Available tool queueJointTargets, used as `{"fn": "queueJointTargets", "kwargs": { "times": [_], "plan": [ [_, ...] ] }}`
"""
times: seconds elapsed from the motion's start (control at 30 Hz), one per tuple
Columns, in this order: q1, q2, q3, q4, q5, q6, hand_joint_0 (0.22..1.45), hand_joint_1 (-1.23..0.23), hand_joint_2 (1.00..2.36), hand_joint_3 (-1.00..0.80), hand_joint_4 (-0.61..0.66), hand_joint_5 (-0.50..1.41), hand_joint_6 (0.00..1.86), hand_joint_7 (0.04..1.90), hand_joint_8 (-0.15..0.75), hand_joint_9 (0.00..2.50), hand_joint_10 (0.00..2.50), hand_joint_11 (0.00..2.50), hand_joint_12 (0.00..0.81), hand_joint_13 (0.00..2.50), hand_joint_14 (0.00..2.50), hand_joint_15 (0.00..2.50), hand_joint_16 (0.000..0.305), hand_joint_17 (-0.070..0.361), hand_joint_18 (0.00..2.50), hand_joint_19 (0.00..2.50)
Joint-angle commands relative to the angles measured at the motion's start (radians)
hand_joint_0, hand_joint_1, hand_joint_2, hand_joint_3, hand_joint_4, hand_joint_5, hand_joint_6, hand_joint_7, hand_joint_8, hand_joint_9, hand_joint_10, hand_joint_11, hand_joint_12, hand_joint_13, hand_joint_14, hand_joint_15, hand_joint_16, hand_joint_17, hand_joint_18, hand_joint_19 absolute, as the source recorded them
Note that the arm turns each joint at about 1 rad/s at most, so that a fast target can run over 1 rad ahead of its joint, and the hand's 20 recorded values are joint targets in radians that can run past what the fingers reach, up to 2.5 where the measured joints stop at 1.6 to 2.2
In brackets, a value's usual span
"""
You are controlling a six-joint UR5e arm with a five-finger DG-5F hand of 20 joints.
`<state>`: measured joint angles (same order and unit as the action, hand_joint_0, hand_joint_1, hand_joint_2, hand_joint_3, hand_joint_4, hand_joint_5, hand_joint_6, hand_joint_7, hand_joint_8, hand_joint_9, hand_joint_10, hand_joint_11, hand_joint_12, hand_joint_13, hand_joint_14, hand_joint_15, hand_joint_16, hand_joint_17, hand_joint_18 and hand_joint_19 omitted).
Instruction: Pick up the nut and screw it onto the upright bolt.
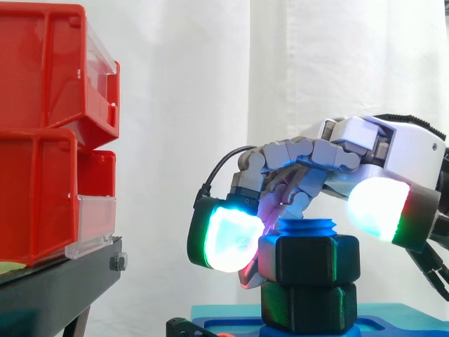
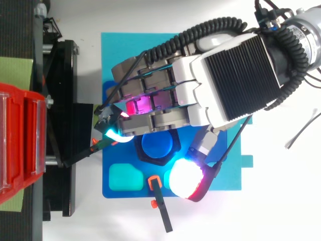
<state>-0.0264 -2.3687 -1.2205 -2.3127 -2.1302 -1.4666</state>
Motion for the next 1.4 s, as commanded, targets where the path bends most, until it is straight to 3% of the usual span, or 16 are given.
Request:
{"fn": "queueJointTargets", "kwargs": {
  "times": [0.0,0.5,1.07,1.23,1.37],
  "plan": [
    [-0.003,0.000,-0.001,-0.001,-0.002,-0.001,0.47,-0.17,1.00,-0.50,0.26,-0.01,0.50,1.05,0.230,1.22,0.00,0.00,0.186,0.94,0.00,0.00,0.037,0.084,0.77,0.27],
    [-0.021,0.000,-0.001,-0.002,-0.028,-0.024,0.47,-0.18,1.00,-0.50,0.20,0.03,0.50,1.30,0.251,1.26,0.00,0.00,0.184,0.99,0.00,0.00,0.034,0.077,0.82,0.27],
    [-0.040,0.000,-0.002,-0.010,-0.043,-0.029,0.47,-0.15,1.00,-0.50,0.07,0.07,0.50,1.43,0.254,1.35,0.00,0.00,0.172,1.05,0.00,0.00,0.032,0.072,0.88,0.28],
    [-0.041,0.000,-0.002,-0.007,-0.048,-0.027,0.47,-0.14,1.00,-0.50,0.12,0.05,0.50,1.39,0.259,1.33,0.00,0.01,0.176,1.05,0.00,0.01,0.034,0.075,0.87,0.28],
    [-0.040,0.000,-0.001,0.003,-0.050,-0.026,0.47,-0.13,1.00,-0.50,0.24,0.00,0.51,1.16,0.246,1.28,0.00,0.00,0.185,1.01,0.00,0.01,0.037,0.083,0.84,0.30]
  ]
}}
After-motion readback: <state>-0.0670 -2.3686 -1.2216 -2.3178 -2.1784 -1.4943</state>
